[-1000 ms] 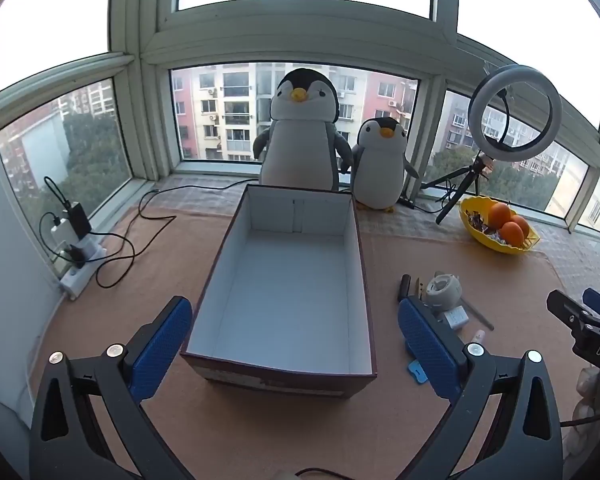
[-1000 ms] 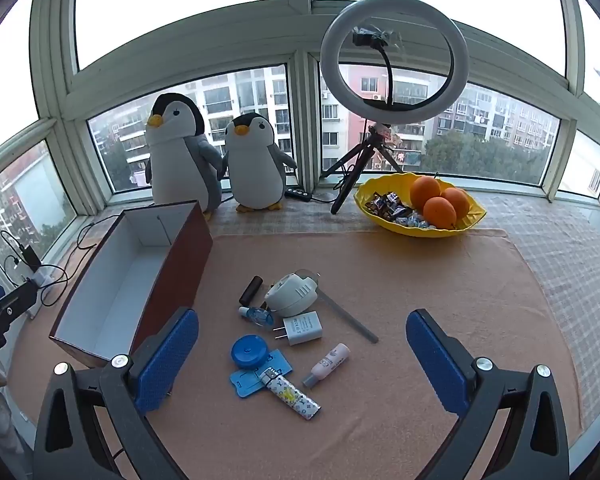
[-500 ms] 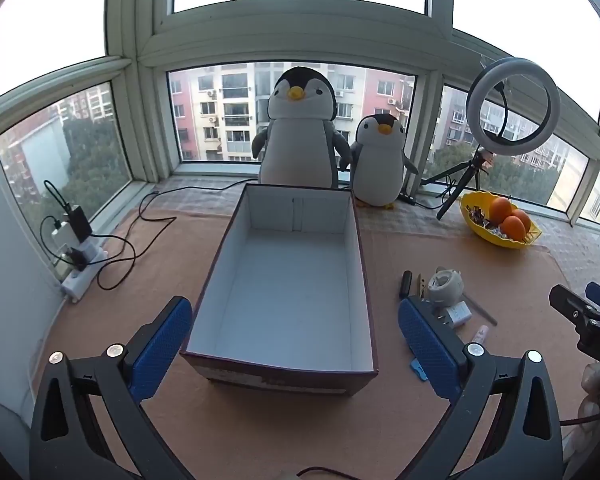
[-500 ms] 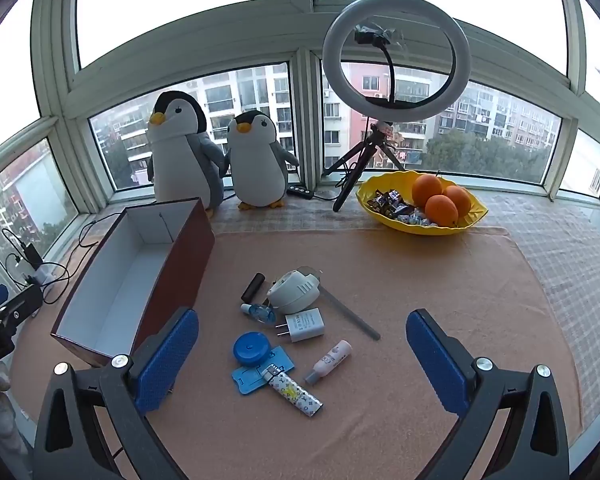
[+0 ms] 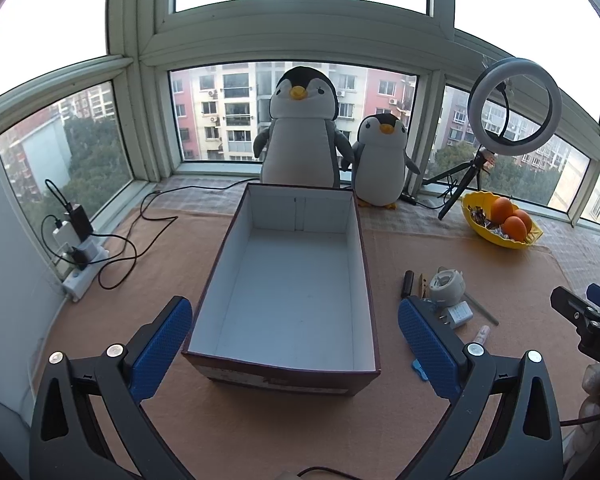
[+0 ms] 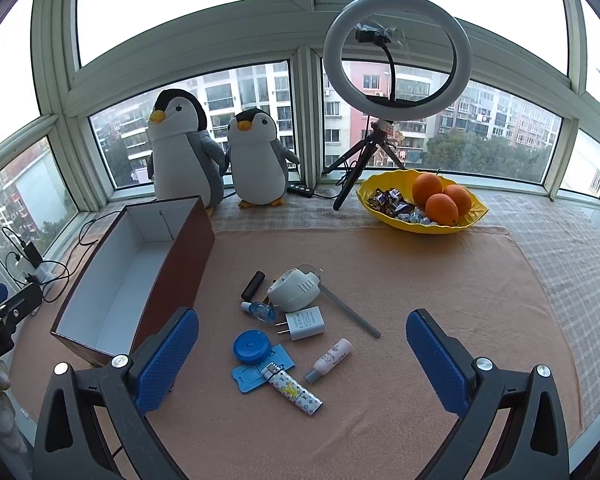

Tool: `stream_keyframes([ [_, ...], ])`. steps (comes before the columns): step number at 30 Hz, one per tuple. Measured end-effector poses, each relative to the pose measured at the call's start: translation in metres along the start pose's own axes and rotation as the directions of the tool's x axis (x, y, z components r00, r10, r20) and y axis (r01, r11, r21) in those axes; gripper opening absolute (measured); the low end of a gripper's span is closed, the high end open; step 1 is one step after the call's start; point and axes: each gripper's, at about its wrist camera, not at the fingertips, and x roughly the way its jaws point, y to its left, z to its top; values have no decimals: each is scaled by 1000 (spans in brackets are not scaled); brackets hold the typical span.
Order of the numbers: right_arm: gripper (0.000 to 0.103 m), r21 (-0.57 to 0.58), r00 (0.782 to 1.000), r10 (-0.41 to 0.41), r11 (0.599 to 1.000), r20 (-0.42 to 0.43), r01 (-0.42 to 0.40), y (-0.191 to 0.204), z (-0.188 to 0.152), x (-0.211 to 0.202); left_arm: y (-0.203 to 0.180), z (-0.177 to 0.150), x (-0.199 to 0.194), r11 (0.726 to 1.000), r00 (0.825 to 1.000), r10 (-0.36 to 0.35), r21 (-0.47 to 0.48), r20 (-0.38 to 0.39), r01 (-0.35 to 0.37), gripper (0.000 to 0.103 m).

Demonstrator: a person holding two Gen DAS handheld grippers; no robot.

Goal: Organize rigid objects

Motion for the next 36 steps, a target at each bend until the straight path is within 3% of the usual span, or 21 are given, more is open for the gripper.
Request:
stream_keyframes([
  [36, 103, -2, 1000, -3, 1000, -24, 3, -2, -3, 4, -1, 1, 4, 1000, 1000, -3, 6, -7, 3, 102],
])
